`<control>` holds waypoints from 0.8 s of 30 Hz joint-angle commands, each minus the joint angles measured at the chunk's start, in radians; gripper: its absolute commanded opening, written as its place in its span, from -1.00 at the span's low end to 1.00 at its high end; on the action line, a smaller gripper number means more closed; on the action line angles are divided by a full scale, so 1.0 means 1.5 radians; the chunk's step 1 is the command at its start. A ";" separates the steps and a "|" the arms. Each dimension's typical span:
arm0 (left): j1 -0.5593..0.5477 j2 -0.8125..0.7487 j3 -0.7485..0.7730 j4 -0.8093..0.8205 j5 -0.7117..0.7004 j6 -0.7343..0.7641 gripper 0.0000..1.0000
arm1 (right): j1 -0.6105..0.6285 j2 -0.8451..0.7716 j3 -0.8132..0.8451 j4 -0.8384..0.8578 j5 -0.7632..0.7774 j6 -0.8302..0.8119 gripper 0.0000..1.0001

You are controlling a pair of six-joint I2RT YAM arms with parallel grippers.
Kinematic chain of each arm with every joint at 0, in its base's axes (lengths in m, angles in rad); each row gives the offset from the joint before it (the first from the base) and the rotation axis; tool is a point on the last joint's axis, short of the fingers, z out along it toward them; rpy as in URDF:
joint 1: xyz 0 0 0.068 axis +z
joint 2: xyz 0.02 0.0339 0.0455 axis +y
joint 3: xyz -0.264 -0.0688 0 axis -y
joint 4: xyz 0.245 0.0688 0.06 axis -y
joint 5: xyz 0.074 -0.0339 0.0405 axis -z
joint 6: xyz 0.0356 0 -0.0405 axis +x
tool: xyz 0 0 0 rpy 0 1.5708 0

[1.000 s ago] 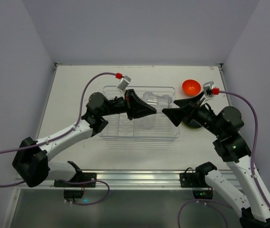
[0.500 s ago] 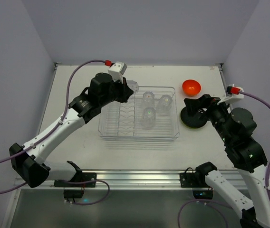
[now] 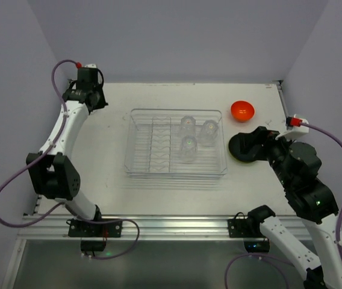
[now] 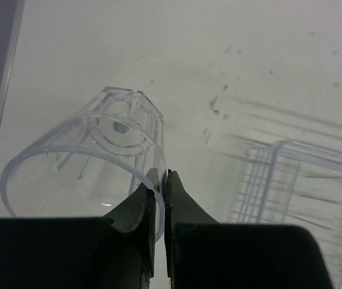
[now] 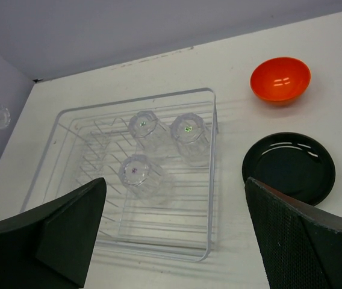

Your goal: Unload the mixed dishes from the dish rack

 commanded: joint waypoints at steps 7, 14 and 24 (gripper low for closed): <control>0.116 0.256 0.230 -0.140 0.046 0.034 -1.00 | 0.001 -0.016 -0.020 0.012 -0.057 -0.016 0.98; 0.122 0.379 0.300 -0.188 0.062 0.046 -1.00 | 0.001 -0.004 -0.037 0.012 -0.082 -0.014 0.98; 0.124 0.396 0.290 -0.195 0.090 0.048 -0.50 | 0.001 -0.006 -0.047 0.025 -0.105 -0.022 0.98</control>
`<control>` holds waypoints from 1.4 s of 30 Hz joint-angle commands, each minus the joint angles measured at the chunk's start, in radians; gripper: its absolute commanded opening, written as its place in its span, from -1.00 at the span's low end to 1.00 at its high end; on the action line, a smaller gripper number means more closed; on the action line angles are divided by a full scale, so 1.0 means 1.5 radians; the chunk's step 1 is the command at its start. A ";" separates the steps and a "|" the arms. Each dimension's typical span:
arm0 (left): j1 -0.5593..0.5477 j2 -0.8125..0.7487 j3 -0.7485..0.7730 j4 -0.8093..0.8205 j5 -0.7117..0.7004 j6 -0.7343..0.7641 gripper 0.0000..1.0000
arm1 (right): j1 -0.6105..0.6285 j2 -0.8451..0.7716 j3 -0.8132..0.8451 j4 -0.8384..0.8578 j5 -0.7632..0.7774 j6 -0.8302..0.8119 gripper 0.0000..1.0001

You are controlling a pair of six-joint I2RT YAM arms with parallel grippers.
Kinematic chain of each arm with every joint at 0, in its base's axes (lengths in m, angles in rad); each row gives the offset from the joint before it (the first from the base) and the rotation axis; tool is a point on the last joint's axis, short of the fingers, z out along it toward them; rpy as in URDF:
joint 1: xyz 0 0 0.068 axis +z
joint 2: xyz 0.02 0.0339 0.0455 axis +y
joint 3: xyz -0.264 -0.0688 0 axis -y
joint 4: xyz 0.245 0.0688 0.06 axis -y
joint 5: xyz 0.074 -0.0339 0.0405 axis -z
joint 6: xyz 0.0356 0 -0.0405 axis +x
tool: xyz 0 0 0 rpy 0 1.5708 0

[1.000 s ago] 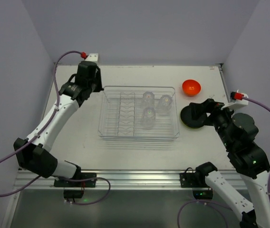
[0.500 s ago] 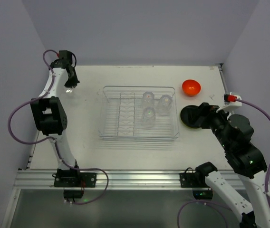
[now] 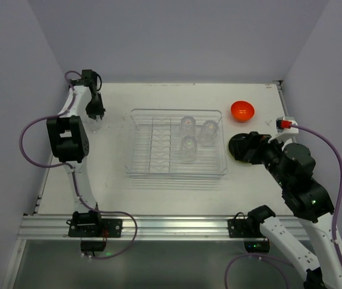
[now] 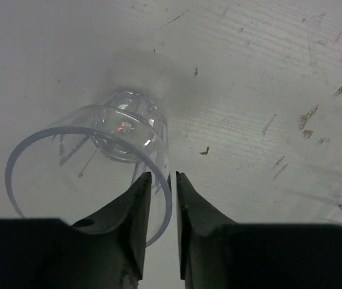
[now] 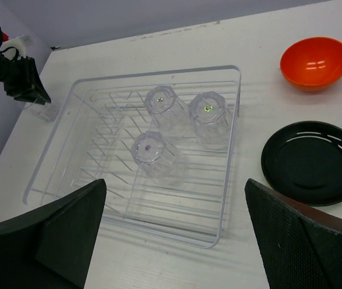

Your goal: Unload the mixed dishes from the dish rack

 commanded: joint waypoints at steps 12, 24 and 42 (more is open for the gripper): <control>0.004 -0.168 0.035 -0.012 -0.020 -0.008 1.00 | 0.001 -0.002 -0.034 0.068 -0.125 -0.011 0.98; 0.004 -0.621 -0.407 0.349 0.099 -0.060 1.00 | 0.004 0.185 -0.037 0.147 -0.176 0.110 0.98; -0.039 -0.971 -0.788 0.370 -0.087 -0.046 1.00 | 0.157 0.613 0.221 0.005 0.117 0.130 0.98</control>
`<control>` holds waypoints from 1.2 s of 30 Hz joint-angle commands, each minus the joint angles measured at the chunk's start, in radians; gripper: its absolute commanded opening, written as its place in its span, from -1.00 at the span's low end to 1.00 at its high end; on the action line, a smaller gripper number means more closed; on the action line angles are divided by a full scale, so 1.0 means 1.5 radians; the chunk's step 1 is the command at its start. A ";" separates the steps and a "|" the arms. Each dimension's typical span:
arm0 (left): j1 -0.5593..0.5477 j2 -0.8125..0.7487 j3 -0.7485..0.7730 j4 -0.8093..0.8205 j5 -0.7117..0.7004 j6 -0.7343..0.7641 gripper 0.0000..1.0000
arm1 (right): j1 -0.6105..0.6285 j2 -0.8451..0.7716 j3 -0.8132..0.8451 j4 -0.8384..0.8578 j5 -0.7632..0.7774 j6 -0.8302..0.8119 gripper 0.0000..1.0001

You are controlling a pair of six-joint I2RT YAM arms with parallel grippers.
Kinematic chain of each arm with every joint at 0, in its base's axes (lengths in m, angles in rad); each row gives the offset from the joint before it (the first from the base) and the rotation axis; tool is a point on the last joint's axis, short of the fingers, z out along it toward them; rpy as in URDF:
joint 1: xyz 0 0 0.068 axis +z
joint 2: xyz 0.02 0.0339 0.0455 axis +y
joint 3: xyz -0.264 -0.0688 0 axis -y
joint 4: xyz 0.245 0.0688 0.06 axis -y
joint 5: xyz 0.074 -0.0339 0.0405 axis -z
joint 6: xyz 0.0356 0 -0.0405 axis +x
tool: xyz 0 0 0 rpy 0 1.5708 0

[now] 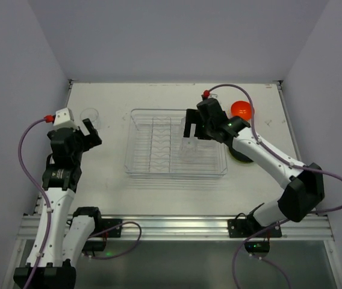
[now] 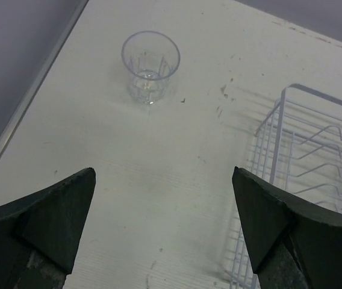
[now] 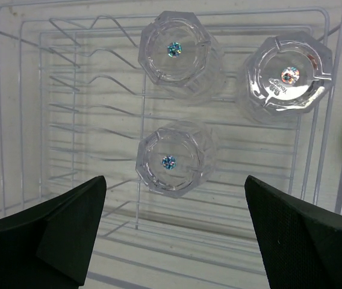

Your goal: Unload the mixed dishes from the dish rack

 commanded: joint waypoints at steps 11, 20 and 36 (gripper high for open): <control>-0.039 0.029 -0.025 0.024 -0.022 0.012 1.00 | 0.035 0.175 0.114 -0.063 0.051 -0.031 0.89; -0.044 0.034 -0.028 0.025 0.001 0.015 1.00 | 0.035 0.231 0.116 -0.045 0.039 -0.031 0.68; -0.051 0.030 -0.028 0.027 0.057 0.024 1.00 | 0.036 0.132 0.062 -0.033 0.057 -0.033 -0.38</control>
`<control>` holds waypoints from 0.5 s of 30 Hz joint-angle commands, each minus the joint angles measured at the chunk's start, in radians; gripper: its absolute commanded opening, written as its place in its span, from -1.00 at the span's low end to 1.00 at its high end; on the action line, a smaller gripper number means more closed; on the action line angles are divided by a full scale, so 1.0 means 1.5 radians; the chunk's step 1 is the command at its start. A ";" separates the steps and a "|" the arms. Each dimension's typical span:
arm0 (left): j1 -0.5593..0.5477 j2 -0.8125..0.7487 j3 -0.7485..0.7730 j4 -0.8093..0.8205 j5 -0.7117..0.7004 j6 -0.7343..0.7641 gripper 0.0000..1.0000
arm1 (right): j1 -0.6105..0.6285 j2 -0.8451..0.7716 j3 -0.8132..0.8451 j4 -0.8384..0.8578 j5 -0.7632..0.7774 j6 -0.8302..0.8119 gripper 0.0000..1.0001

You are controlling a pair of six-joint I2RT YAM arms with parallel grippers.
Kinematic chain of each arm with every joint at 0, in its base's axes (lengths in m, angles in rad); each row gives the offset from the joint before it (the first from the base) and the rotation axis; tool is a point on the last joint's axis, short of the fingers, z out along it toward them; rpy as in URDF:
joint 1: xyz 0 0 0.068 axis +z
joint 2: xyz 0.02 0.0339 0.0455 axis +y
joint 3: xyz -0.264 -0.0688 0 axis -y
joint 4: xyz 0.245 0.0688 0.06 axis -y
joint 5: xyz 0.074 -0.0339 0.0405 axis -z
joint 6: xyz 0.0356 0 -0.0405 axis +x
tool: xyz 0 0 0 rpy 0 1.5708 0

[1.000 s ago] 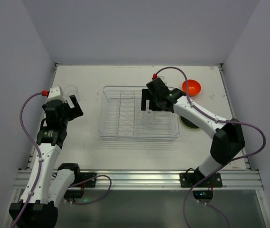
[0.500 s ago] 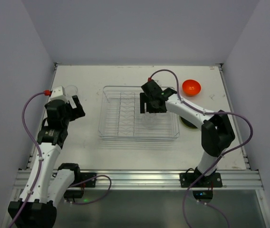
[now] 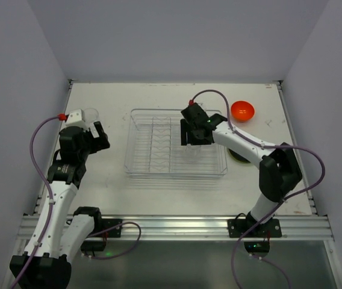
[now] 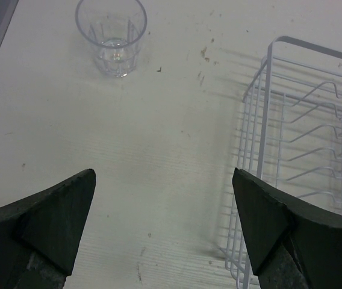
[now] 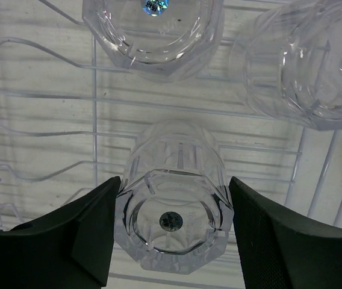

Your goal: Unload the mixed dishes from the dish rack

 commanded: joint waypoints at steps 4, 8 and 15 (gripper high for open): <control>-0.006 -0.005 0.009 0.022 0.123 -0.003 1.00 | 0.001 -0.177 -0.043 0.042 -0.010 -0.032 -0.47; -0.006 -0.006 0.004 0.066 0.304 -0.046 1.00 | 0.000 -0.286 -0.112 0.100 -0.073 -0.071 -0.48; -0.090 0.023 -0.039 0.335 0.574 -0.206 1.00 | -0.001 -0.489 -0.198 0.203 -0.166 -0.089 -0.52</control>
